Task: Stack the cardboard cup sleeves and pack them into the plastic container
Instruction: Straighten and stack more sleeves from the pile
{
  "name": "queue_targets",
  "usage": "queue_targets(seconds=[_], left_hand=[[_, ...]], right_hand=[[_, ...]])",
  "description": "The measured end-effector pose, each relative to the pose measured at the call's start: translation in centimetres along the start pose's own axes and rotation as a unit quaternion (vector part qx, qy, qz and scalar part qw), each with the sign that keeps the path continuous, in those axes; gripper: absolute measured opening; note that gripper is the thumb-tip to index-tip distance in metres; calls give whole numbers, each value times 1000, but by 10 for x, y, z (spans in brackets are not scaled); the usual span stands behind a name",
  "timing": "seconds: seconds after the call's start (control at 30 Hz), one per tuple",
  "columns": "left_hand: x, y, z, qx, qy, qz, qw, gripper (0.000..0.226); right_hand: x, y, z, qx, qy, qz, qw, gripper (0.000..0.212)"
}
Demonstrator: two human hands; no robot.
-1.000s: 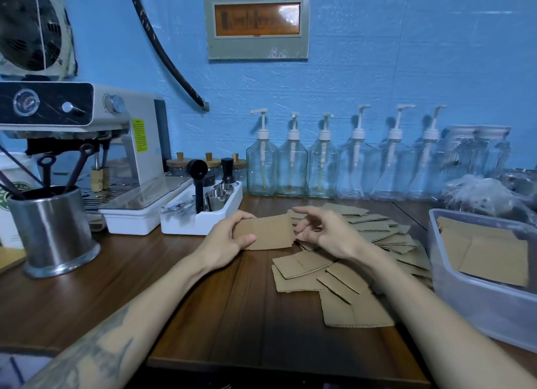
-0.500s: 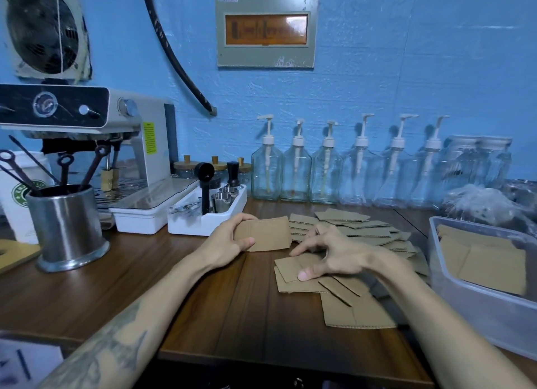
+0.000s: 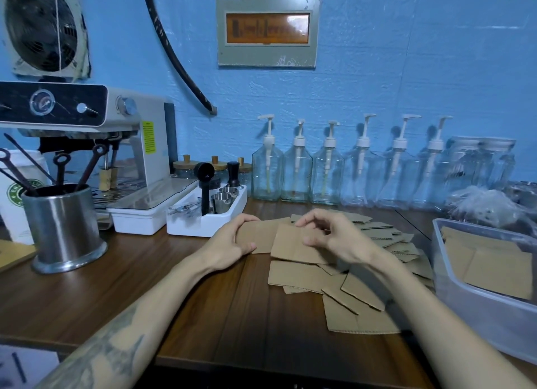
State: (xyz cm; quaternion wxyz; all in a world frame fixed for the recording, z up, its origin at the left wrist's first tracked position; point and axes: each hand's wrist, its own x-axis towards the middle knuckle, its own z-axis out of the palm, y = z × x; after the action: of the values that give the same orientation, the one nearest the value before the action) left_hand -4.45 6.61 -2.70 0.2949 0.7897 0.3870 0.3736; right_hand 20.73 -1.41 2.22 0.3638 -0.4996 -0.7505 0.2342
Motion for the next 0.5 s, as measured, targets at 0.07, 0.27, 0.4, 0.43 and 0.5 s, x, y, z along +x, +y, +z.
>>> queue_targets(seconds=[0.07, 0.27, 0.4, 0.43, 0.5], left_hand=[[0, 0, 0, -6, -7, -2, 1000, 47], [0, 3, 0, -54, -38, -31, 997, 61], [-1, 3, 3, -61, -22, -34, 997, 57], [0, 3, 4, -58, -15, -30, 998, 54], [2, 0, 6, -51, -5, -15, 999, 46]], right_hand=[[1, 4, -5, -1, 38, 7, 999, 29], [9, 11, 2, -11, 95, 7, 995, 34], [21, 2, 25, -40, 92, -10, 995, 43], [23, 0, 32, -49, 88, -18, 995, 47], [26, -2, 42, -52, 76, -38, 995, 56]])
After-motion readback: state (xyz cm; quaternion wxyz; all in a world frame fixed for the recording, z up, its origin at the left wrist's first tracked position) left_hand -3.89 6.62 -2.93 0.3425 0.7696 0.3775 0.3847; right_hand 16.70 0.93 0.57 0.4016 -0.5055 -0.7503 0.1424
